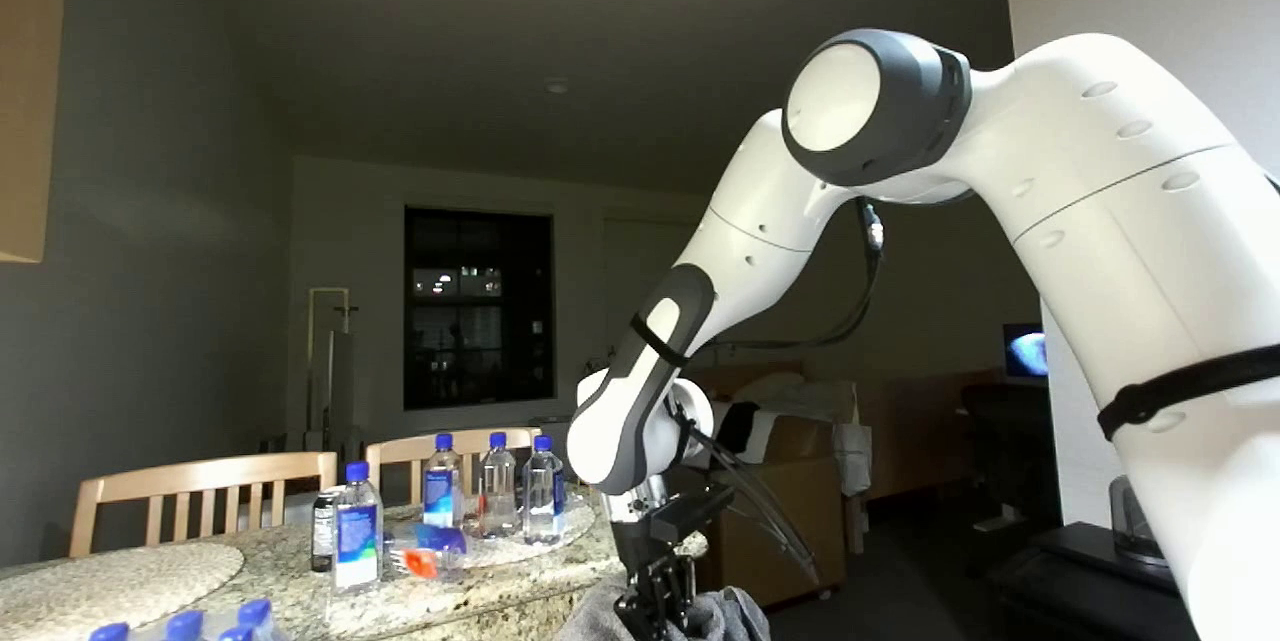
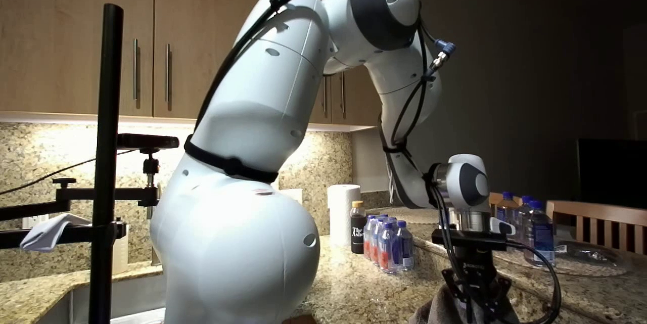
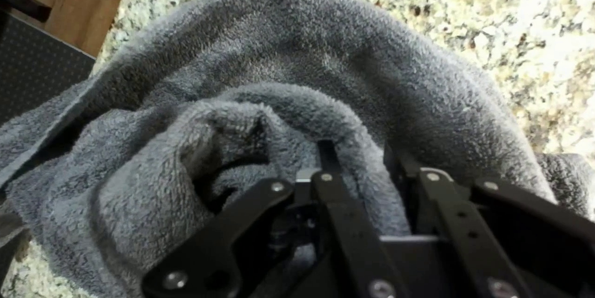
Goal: Move the towel to the left
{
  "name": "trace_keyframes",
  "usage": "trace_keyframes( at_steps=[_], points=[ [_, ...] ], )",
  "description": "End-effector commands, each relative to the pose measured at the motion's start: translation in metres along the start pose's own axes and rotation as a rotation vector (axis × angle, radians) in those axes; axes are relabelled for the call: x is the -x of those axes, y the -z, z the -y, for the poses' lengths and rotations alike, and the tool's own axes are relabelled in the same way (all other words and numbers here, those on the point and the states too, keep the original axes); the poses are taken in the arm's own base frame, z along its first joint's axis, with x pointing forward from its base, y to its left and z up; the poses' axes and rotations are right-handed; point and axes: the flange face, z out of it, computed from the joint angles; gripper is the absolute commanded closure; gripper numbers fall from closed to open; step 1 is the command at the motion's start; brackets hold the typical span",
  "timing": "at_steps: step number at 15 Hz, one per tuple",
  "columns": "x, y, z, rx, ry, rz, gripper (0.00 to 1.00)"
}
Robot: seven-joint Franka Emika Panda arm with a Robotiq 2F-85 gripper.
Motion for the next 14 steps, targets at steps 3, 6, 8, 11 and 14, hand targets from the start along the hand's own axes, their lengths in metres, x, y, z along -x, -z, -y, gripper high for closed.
trace_keyframes(
  at_steps=[3, 6, 8, 11, 14],
  points=[
    [-0.007, -0.007, -0.005, 0.001, 0.039, -0.020, 0.94],
    [-0.007, 0.019, -0.004, -0.019, 0.018, -0.026, 0.92],
    [-0.007, 0.049, -0.009, -0.040, 0.001, -0.038, 0.91],
    [-0.007, 0.096, -0.030, -0.071, -0.043, -0.047, 0.90],
    [0.005, 0.142, -0.048, -0.112, -0.113, -0.037, 0.90]
  ],
)
